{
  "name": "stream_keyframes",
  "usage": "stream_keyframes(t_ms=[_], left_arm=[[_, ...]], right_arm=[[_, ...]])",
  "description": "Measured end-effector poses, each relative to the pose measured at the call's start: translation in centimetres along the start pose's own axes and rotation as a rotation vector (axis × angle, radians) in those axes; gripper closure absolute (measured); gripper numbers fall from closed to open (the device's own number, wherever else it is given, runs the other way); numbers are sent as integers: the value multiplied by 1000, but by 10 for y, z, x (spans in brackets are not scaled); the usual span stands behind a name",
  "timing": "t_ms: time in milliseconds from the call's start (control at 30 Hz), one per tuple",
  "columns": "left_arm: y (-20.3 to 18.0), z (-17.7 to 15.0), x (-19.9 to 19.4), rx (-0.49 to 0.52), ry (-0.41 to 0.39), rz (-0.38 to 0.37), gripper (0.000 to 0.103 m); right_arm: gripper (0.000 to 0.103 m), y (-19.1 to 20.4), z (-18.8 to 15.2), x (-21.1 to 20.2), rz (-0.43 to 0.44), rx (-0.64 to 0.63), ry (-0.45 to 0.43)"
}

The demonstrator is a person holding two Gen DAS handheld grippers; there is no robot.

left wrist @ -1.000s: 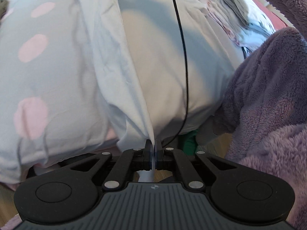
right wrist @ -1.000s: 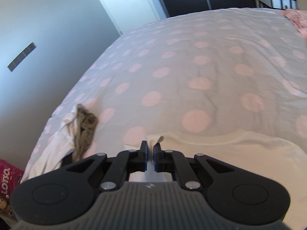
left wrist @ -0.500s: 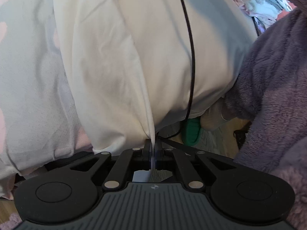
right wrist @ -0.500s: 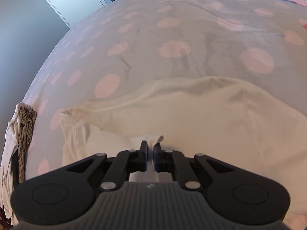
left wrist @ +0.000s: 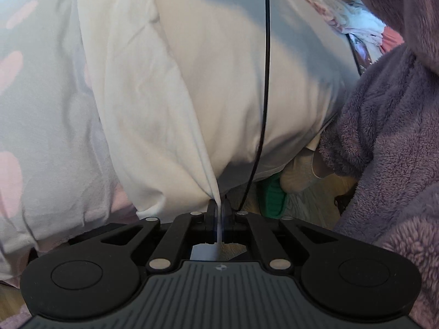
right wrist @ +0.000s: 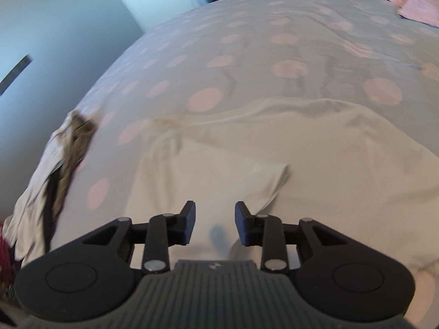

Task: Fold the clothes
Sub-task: 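Move the right tool to the T-shirt hem at the bed edge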

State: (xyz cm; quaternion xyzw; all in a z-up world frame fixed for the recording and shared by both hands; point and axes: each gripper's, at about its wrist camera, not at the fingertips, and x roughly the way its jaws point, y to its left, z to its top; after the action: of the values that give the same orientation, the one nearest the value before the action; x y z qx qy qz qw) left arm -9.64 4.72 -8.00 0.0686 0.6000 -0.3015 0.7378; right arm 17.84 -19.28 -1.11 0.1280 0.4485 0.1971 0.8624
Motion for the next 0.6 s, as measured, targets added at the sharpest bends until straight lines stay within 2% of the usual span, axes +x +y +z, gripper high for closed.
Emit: stream_keyframes(t_ms=[133, 233, 333, 433, 533, 600], left_arm=[[-14, 0, -3, 47, -26, 14, 103], [-16, 0, 8, 66, -30, -15, 102], [-12, -5, 17, 57, -22, -89, 102], [-14, -10, 14, 66, -28, -215, 102], [-11, -11, -2, 93, -61, -153, 98], [4, -10, -13, 53, -75, -102, 91]], right_arm=[[62, 28, -35, -31, 60, -44, 27], [61, 43, -65, -51, 85, -50, 64], [58, 55, -97, -69, 101, -65, 94], [57, 61, -134, -82, 115, -66, 126], [57, 61, -169, -89, 122, -53, 168], [57, 61, -192, -92, 135, -36, 201]])
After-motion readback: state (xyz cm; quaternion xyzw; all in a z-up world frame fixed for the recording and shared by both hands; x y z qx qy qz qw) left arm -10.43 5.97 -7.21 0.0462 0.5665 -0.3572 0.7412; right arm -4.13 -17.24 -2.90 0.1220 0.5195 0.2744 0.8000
